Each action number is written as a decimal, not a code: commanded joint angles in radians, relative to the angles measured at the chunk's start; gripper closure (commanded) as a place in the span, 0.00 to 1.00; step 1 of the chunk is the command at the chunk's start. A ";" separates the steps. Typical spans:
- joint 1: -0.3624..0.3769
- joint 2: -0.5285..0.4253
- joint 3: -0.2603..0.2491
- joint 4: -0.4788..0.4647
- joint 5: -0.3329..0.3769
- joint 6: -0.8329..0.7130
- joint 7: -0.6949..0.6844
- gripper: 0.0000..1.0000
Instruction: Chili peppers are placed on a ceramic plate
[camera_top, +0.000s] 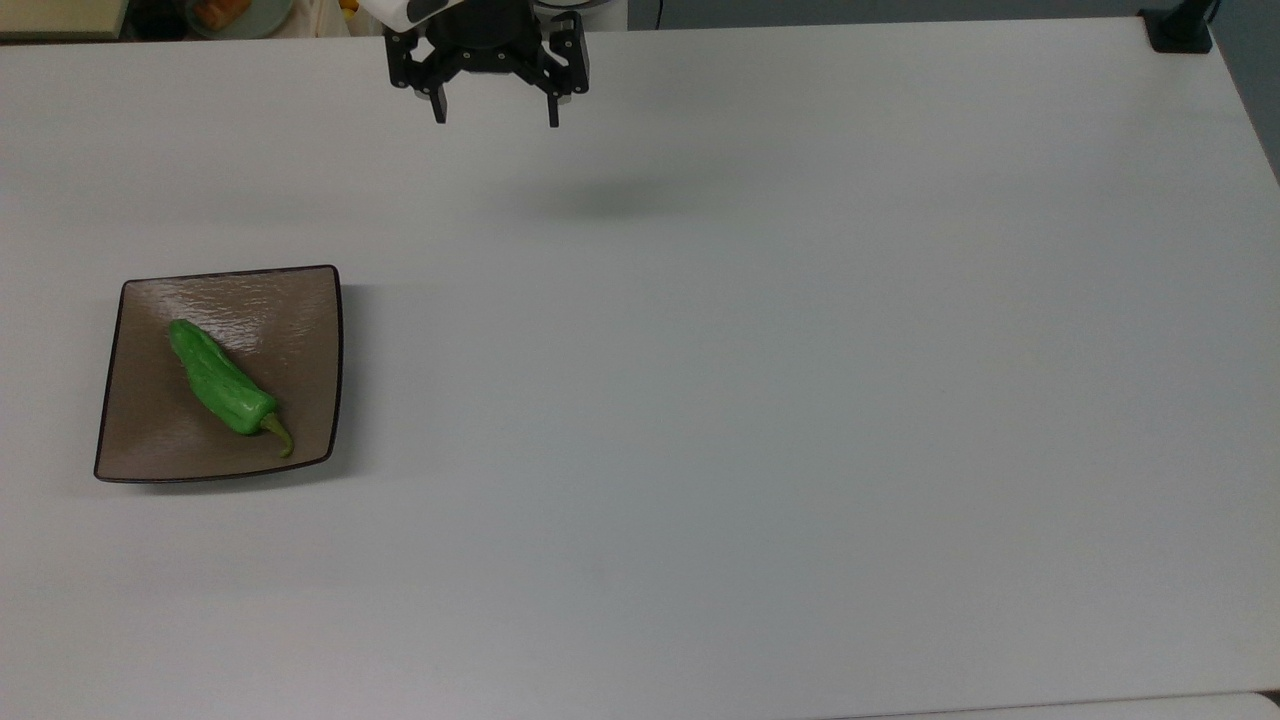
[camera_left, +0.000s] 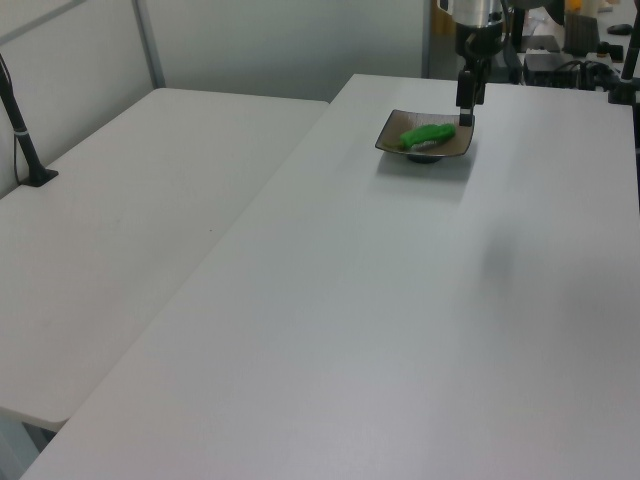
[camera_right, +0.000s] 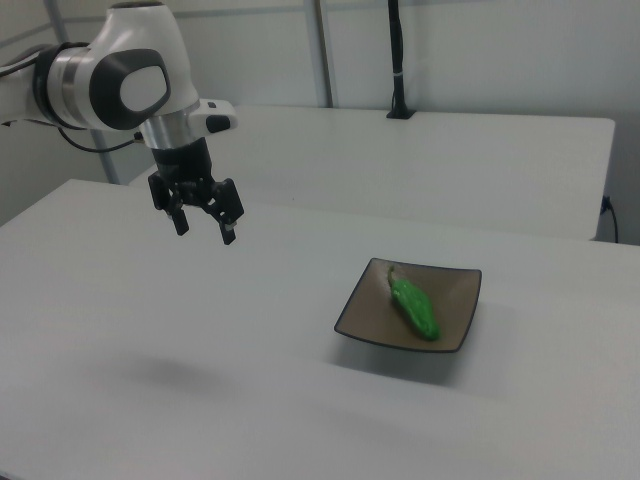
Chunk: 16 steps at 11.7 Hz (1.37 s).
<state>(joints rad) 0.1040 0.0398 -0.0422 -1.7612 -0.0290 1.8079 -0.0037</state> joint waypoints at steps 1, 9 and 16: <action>0.011 -0.038 -0.005 -0.041 -0.019 0.030 0.031 0.00; 0.013 -0.029 -0.007 -0.037 -0.019 0.030 0.039 0.00; 0.011 0.006 -0.008 0.005 -0.011 0.044 0.042 0.00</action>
<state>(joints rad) 0.1051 0.0418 -0.0430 -1.7588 -0.0292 1.8266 0.0246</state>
